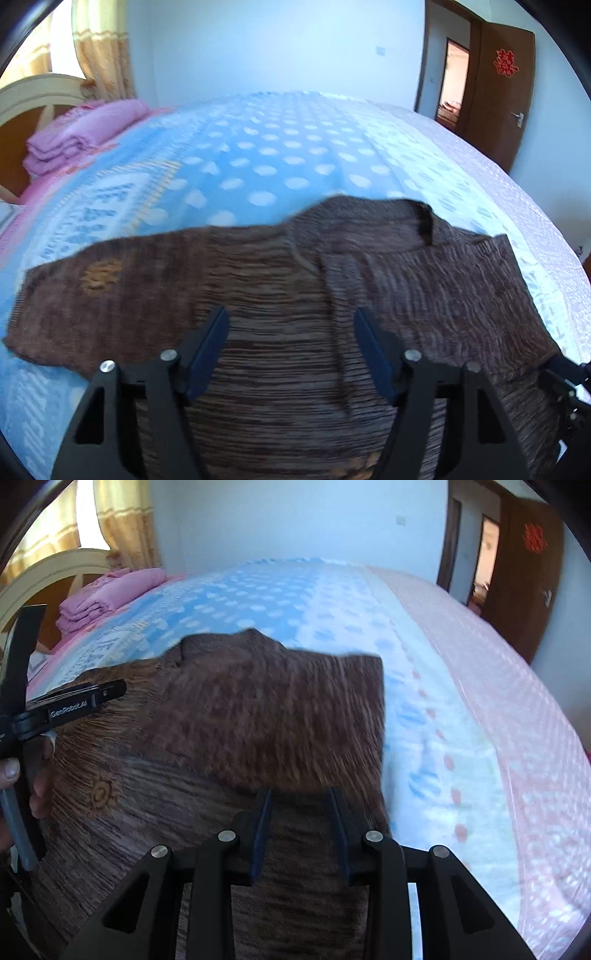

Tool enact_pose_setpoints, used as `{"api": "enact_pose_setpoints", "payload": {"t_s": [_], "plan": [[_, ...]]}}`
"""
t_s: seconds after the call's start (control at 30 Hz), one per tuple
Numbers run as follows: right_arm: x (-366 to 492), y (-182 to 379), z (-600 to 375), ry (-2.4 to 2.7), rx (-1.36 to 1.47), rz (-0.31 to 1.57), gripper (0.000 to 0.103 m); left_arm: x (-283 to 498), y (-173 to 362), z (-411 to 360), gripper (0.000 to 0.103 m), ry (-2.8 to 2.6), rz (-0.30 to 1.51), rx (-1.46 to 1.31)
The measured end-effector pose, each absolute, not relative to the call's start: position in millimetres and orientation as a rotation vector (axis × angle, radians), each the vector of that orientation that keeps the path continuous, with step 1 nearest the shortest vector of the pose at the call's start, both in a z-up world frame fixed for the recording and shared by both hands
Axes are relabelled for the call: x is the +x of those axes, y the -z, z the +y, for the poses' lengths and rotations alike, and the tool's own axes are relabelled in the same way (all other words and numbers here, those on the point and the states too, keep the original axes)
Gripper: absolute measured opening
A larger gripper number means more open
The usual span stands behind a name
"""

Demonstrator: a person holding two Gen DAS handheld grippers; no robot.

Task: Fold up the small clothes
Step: 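Move the left gripper to the cuff of the other sleeve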

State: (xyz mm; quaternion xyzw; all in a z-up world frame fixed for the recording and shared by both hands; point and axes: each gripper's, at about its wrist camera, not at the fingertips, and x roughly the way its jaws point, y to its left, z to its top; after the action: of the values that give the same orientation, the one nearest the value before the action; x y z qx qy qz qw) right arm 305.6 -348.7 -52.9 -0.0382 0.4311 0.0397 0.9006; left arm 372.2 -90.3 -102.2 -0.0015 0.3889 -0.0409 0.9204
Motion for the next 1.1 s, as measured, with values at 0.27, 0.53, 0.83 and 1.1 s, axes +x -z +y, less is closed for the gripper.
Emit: {"api": "enact_pose_setpoints", "payload": {"t_s": [0.27,0.53,0.83,1.1], "plan": [[384,83,-389,-0.030,0.063,0.984,0.027,357,90,-46,0.073,0.022,0.773,-0.027],[367,66,-417,0.093,0.038,0.927,0.028,345,92,57,0.084,-0.162,0.748,0.038],[390,76,-370,0.058,-0.084,0.972,0.033,346,111,167,0.086,-0.444,0.788,0.007],[376,80,-384,0.096,-0.088,0.936,0.045,341,126,214,0.091,-0.515,0.852,-0.059]]}}
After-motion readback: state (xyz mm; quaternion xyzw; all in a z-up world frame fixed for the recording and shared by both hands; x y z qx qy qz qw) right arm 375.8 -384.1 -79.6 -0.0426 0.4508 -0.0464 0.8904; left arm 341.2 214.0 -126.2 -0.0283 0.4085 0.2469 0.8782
